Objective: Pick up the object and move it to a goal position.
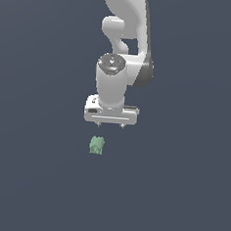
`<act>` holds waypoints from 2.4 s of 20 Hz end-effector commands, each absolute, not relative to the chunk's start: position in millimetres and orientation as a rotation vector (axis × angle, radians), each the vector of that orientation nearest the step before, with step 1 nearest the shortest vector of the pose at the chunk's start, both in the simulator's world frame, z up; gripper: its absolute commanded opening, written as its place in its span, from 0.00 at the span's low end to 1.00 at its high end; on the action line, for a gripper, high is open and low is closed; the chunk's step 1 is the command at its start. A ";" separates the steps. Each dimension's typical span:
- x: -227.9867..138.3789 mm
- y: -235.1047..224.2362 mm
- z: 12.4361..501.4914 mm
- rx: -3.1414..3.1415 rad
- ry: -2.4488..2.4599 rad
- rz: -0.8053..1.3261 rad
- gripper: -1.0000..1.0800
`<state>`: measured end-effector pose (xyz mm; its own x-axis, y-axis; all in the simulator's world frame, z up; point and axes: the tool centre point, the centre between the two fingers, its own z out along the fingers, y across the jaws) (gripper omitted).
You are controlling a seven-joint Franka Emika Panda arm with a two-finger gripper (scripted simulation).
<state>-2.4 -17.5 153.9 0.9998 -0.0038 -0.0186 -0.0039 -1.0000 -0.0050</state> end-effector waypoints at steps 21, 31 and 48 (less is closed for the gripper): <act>9.5 -42.1 154.9 -3.158 0.024 -0.006 0.96; 30.8 -69.3 107.7 -3.142 0.136 -0.001 0.96; 34.6 -77.3 67.8 -3.137 0.168 0.001 0.96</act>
